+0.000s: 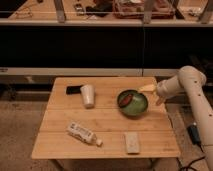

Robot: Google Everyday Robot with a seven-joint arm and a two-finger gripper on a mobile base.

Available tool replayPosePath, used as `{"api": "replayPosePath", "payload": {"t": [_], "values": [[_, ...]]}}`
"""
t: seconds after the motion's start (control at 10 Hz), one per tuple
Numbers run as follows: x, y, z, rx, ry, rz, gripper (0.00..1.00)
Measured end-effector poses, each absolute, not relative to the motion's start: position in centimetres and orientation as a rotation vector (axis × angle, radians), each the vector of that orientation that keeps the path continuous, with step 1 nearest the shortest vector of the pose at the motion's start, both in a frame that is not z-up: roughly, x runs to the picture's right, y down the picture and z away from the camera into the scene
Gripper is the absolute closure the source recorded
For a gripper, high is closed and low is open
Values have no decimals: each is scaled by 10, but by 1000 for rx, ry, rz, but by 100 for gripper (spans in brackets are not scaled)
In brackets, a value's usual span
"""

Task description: Place the bottle in the ceramic bowl

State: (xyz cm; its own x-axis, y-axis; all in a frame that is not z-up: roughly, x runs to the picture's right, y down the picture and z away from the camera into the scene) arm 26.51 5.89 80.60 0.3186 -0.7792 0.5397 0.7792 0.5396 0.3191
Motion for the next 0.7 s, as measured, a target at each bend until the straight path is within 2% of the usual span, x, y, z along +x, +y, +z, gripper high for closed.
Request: {"api": "replayPosePath", "payload": {"t": [0.4,0.7], "values": [[264,119,711,285,-610,-1240,20],[248,149,668,385,-555,-1354,20]]}}
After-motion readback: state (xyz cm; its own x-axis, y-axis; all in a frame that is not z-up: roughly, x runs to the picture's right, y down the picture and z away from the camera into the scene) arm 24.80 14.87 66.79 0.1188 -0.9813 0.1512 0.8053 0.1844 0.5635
